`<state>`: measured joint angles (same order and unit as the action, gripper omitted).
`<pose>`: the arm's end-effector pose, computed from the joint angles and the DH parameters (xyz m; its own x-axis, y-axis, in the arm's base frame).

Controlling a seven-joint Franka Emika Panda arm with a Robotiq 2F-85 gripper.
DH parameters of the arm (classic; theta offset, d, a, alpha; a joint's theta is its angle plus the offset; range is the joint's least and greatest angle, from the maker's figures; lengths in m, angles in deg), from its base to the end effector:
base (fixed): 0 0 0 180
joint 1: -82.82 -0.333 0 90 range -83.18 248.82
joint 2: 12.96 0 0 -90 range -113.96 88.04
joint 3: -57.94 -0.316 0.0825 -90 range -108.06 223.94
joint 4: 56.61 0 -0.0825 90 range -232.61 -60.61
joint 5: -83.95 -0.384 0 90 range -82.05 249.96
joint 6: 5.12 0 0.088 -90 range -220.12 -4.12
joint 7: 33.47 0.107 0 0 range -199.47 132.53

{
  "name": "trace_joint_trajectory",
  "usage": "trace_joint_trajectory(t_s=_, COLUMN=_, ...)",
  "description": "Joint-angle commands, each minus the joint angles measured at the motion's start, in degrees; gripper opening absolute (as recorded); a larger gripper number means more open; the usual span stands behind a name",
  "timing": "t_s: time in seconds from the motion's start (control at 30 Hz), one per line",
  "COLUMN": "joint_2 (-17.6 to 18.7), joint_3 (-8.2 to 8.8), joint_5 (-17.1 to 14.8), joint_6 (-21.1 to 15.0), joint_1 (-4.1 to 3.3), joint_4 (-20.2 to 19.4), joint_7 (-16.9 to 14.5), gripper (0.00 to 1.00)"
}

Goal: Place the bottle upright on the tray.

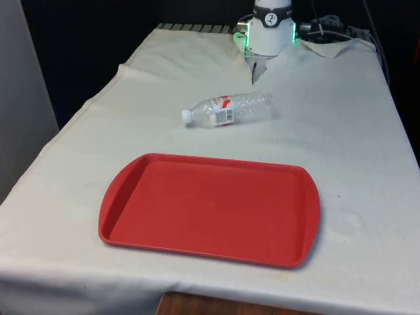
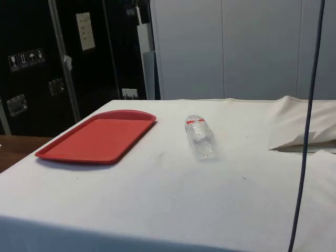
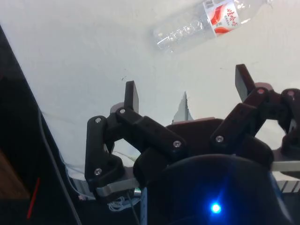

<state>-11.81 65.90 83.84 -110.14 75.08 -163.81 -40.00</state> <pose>0.5609 -0.0015 0.4929 0.9923 0.1093 -0.0576 0.1091 -0.9940 -0.0056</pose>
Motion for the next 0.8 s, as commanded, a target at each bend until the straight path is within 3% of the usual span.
trace_joint_trajectory(t_s=0.0, joint_2=-0.06, joint_3=0.0, joint_5=0.0, joint_6=0.0, joint_1=0.06, joint_4=-0.11, joint_7=0.0, gripper=1.0)
trace_joint_trajectory(t_s=0.77, joint_2=-6.42, joint_3=0.17, joint_5=0.17, joint_6=-2.75, joint_1=0.23, joint_4=-7.39, joint_7=-0.57, gripper=1.0)
